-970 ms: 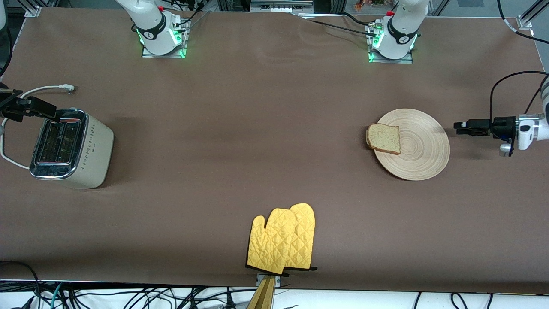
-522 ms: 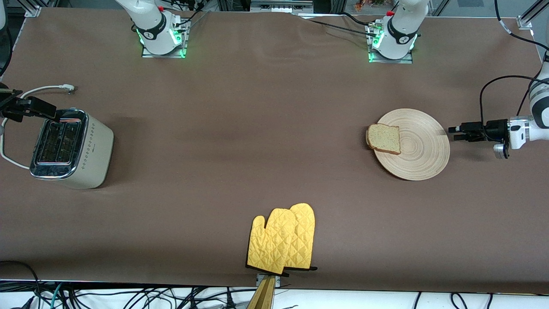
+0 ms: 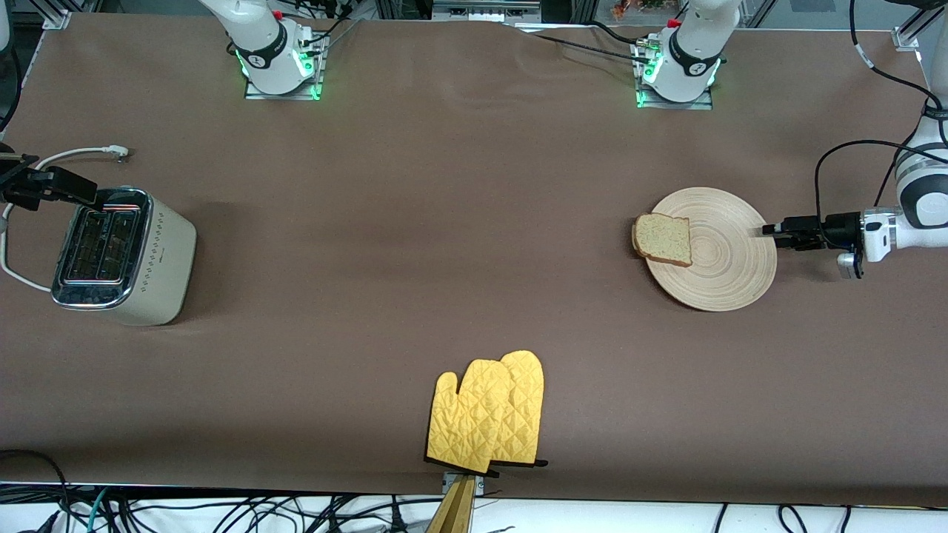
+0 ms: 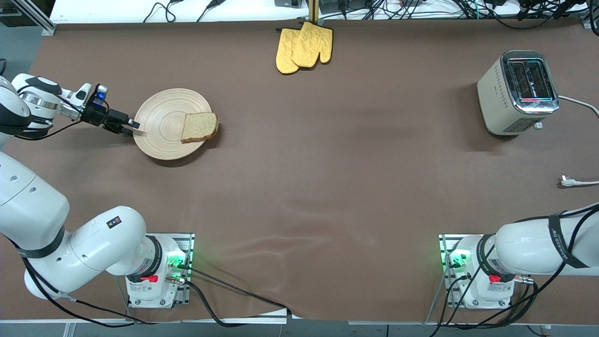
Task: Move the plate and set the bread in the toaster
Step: 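Lower the left gripper to the wooden plate's rim and grip it, then slide the plate with the left gripper toward the toaster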
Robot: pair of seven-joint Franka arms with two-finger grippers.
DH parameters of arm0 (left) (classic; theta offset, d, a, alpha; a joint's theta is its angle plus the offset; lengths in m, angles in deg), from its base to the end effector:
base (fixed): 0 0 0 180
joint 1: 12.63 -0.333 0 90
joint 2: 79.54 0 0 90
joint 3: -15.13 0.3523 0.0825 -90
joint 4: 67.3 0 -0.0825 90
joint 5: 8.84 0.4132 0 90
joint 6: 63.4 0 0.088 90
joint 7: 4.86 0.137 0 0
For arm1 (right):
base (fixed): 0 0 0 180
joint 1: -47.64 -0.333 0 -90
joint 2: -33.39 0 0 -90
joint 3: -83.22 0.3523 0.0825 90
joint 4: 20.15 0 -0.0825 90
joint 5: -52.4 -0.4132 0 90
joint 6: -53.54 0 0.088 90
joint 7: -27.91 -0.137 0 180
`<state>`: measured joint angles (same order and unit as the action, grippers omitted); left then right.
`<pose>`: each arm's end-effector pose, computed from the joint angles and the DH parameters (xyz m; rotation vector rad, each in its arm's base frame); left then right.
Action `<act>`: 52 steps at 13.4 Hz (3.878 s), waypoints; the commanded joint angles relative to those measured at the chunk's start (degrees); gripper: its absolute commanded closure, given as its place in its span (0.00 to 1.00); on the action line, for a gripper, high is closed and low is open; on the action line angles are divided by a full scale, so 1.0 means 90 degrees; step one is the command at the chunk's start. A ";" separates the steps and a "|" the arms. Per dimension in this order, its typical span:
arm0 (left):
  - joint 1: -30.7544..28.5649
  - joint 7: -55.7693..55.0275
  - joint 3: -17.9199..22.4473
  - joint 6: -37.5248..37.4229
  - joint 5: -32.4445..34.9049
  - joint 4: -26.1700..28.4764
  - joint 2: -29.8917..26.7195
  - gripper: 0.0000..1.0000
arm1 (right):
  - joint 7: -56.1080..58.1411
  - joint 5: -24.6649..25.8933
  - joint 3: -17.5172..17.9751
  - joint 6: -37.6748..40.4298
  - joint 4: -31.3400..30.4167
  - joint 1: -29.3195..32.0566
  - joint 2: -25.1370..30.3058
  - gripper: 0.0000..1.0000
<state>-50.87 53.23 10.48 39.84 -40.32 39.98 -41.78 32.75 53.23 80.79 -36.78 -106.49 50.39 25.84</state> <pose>0.5119 0.2680 0.1225 2.2651 -0.1045 -0.1517 0.6226 -0.0568 0.5836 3.1254 -0.0081 -0.0996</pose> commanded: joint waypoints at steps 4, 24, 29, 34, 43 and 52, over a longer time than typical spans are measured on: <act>0.0128 0.0167 -0.0050 0.0043 -0.0360 0.0160 0.0023 0.23 | -0.0010 -0.0023 0.0036 0.0065 0.0131 0.0056 -0.0040 0.00; 0.0323 0.0372 -0.0645 0.0121 -0.1180 0.0189 -0.0015 1.00 | -0.0010 -0.0023 0.0036 0.0075 0.0131 0.0056 -0.0070 0.00; 0.0704 -0.0173 -0.1084 0.0073 -0.2204 0.0199 -0.0074 1.00 | -0.0010 -0.0033 0.0036 0.0075 0.0131 0.0066 -0.0070 0.00; 0.1483 -0.0652 -0.1125 -0.0064 -0.3267 0.0267 -0.0084 1.00 | -0.0010 -0.0033 0.0036 0.0065 0.0131 0.0066 -0.0080 0.00; 0.4362 -0.0770 -0.1105 0.1973 -0.5786 0.0316 0.0101 1.00 | -0.0010 -0.0170 0.0026 0.0065 0.0131 0.0114 -0.0080 0.00; 0.6611 -0.0712 -0.0939 0.3694 -0.8161 -0.0337 0.0774 1.00 | 0.0009 -0.0160 0.0036 0.0065 0.0131 0.0114 -0.0080 0.00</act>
<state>6.10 45.96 0.99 71.75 -110.43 40.18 -36.92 32.75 52.65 80.74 -36.79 -106.45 50.83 25.49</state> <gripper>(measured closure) 0.863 0.000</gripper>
